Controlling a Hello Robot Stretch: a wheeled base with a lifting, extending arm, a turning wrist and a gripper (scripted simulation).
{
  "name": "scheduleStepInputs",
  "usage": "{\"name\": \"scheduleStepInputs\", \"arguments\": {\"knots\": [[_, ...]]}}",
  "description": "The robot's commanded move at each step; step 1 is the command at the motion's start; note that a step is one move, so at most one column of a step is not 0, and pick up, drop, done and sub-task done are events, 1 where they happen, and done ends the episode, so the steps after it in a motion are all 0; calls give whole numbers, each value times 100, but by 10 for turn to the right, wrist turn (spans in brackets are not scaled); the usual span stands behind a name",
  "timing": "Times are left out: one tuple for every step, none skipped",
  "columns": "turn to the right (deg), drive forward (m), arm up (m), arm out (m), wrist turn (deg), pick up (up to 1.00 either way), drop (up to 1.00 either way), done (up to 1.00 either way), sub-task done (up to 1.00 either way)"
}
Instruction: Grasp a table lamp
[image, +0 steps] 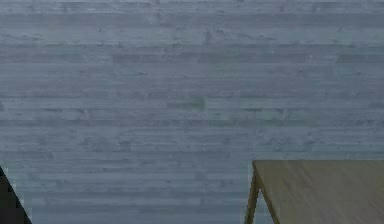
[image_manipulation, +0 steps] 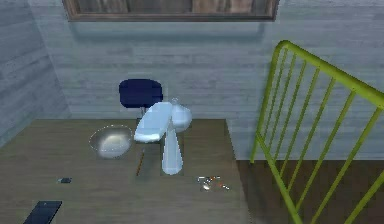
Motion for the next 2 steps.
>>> {"name": "scheduleStepInputs", "arguments": {"knots": [[0, 0, 50, 0, 0, 0, 0, 0, 0], [0, 0, 38, 0, 0, 0, 0, 0, 0]]}}
